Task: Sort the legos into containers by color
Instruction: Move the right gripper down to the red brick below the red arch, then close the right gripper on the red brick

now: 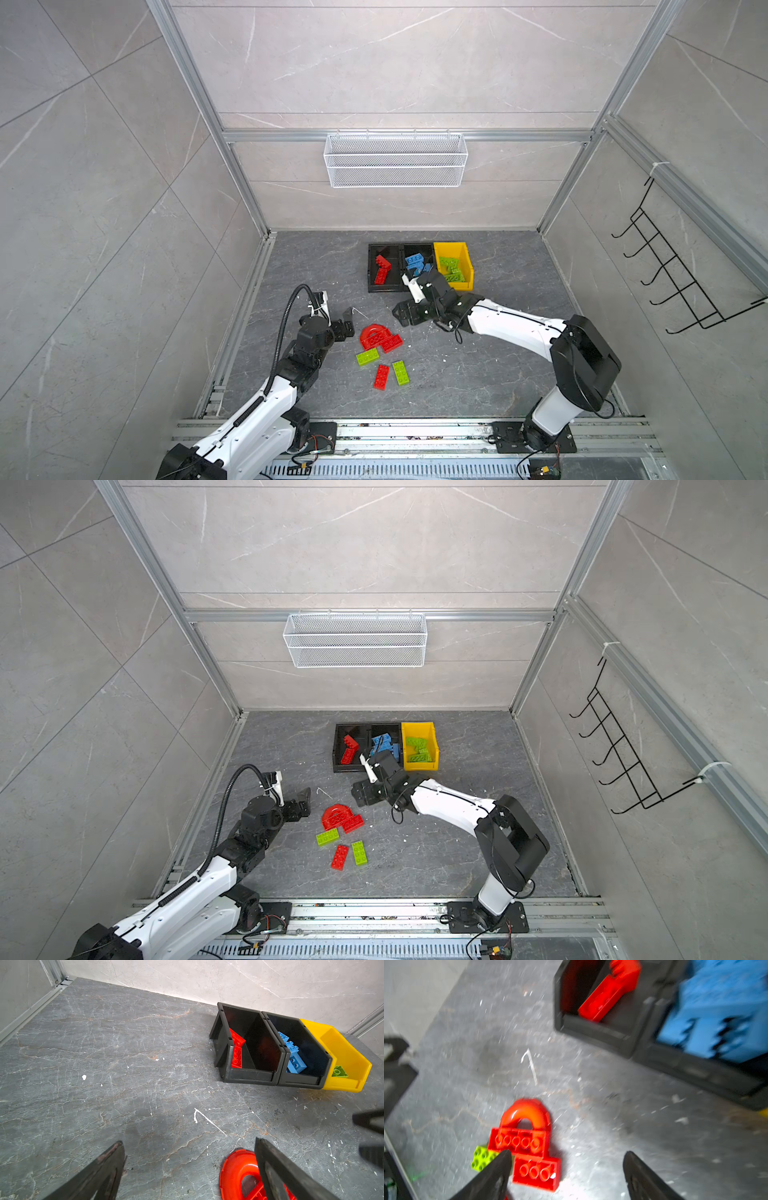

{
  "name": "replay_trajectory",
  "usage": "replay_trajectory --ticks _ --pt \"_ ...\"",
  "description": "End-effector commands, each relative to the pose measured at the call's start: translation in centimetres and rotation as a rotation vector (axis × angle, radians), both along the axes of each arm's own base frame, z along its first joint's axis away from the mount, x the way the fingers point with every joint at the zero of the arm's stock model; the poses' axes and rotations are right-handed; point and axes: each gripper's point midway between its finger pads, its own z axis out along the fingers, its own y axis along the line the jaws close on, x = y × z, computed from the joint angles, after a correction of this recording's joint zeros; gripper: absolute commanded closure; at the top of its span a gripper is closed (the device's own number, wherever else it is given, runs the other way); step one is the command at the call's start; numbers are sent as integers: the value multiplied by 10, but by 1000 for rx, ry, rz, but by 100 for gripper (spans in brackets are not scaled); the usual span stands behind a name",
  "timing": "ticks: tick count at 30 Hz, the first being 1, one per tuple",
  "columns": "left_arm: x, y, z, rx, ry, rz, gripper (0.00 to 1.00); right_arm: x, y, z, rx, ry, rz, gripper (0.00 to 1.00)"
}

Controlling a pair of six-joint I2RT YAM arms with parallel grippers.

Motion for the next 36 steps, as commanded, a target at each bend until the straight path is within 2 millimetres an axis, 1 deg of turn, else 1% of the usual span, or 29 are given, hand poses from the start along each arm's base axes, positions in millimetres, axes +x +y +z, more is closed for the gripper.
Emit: replay_trajectory --ticks 1,5,7,11,13,15,19,22,25,27,29,31,36 --pt "6 2 13 8 -45 9 1 -16 2 -13 -45 -15 -21 12" --pt "5 3 9 9 -39 14 1 -35 16 -30 -91 -13 2 10" --pt "4 3 10 1 -24 18 1 -40 18 -38 -133 -10 3 9" --pt "1 -1 12 -16 -25 -12 1 -44 21 -51 -164 1 -1 7" --pt "0 -2 5 -28 -32 -11 1 -46 22 -60 -190 19 3 7" --pt "2 -2 -1 -27 -19 -7 1 -49 26 -66 -191 33 16 7" --pt "5 -9 1 -25 5 -35 1 -55 40 -73 -192 32 43 6" --pt "6 -5 -5 -25 15 -10 1 -57 48 -79 -209 38 61 5" --pt "7 -5 -3 -23 18 -9 1 -61 54 -82 -215 36 74 4" --pt "6 -6 -1 -30 12 -13 1 -59 51 -87 -246 29 64 4" --pt "6 -5 -1 -30 9 -10 1 -55 41 -91 -305 21 39 4" --pt "6 -5 0 -32 8 -7 1 -55 36 -93 -323 13 28 6" --pt "5 -6 0 -32 8 -12 1 -56 34 -98 -340 17 32 11"
